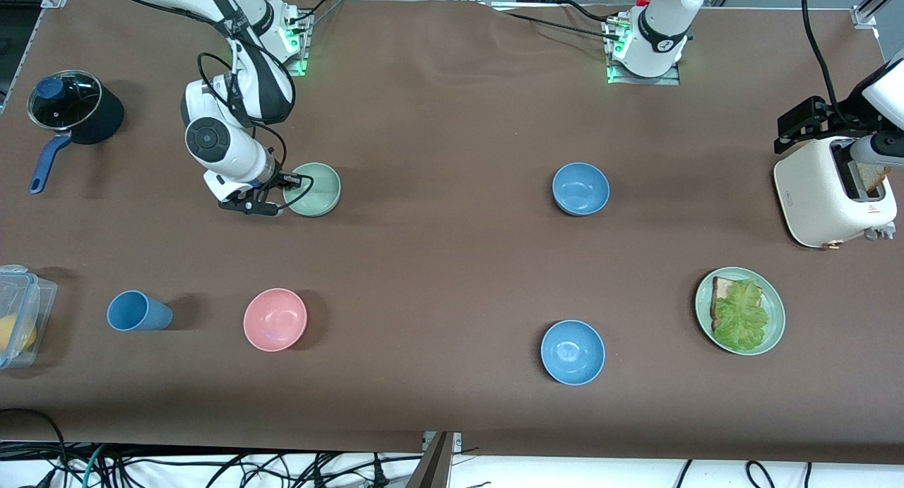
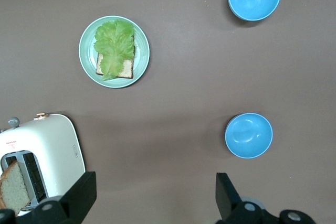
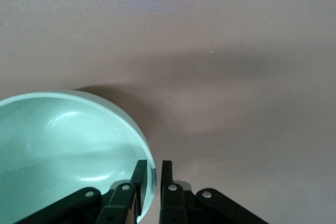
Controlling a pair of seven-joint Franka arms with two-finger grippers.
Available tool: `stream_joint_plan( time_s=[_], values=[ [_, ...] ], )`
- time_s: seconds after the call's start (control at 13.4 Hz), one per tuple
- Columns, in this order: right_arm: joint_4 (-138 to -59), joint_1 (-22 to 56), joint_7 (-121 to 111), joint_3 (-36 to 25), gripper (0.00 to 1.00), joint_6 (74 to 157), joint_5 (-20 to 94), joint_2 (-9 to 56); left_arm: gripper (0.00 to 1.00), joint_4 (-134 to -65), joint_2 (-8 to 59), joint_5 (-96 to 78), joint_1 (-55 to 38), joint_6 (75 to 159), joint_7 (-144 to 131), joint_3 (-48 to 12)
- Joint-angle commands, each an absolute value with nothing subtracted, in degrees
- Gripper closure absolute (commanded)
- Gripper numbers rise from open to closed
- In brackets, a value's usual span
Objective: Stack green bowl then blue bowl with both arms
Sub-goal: 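Lower the right gripper and close it on the green bowl rim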
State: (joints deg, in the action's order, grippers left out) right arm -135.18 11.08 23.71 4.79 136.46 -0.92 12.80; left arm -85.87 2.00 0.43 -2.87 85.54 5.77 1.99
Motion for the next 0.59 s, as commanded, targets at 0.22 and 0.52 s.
stream_joint_plan(
  time_s=[0.22, 0.52],
  values=[
    [-136.1, 13.4, 23.8, 4.8, 1.00, 138.1, -1.3, 11.5, 0.00, -84.8, 2.4, -1.3, -2.3, 85.3, 6.9, 1.9],
    [-134.1, 13.5, 23.4, 4.8, 1.00, 137.5, -1.3, 10.8, 0.00, -84.9, 2.5, -1.3, -2.3, 85.3, 6.9, 2.0]
  ],
)
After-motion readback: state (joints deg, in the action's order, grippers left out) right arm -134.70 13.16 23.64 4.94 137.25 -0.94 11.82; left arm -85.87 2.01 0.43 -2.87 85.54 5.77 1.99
